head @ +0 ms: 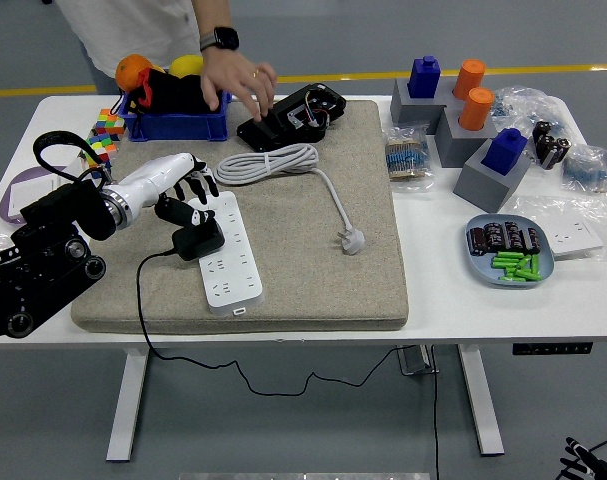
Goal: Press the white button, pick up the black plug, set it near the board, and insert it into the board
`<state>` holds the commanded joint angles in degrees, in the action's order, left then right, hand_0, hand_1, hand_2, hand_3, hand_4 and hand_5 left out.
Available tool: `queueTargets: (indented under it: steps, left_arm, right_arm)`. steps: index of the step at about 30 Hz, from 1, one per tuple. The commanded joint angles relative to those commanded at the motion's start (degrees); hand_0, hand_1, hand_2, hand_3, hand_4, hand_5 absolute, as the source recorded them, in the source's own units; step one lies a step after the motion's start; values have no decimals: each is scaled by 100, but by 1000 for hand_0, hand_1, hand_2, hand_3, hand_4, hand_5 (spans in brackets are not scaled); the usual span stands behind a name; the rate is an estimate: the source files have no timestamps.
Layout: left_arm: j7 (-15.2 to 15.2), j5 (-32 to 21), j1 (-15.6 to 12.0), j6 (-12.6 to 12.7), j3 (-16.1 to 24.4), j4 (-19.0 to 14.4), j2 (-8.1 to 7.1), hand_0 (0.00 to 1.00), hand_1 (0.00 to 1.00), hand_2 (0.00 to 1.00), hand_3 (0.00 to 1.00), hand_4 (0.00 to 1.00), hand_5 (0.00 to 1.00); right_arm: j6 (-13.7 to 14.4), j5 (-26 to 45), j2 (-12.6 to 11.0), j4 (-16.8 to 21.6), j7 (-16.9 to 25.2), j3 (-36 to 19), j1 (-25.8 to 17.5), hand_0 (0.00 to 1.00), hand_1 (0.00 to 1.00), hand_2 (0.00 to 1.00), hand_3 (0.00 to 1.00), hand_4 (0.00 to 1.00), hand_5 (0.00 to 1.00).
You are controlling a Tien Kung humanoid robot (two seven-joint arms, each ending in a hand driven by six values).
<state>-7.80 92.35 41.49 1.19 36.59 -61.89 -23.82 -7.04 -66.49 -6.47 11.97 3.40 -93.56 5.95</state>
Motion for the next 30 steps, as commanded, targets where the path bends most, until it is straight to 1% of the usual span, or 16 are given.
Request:
queueTargets:
  steps: [6,12,17,25,30]
  left_arm:
    - [-76,168,11,-140,-69,12,-21,392,559,435,495,755,2]
    - [-95,119,-6,-204,-98,-23,-60,390,553,431,500,757,2]
    - [-62,71,-27,-185,-125,1,-13,388,550,430,503,765,2]
    - [-64,72,-37,-155,-92,-5,106,386,546,428,503,764,2]
    - [-64,66,-45,-156,-132,54,142,386,542,427,502,764,2]
  right_arm:
    - [-1,3,-4,4,2,-6,5,795,687,638,622,726,454]
    - [-8,-5,-2,0,1,-11,-2,795,687,638,622,726,454]
    - [-4,12,4,7,6,6,6,795,687,638,622,726,453]
    - [-2,13,4,3,1,22,2,795,687,638,622,727,454]
    - [-2,22,3,4,1,36,7,795,687,638,622,727,454]
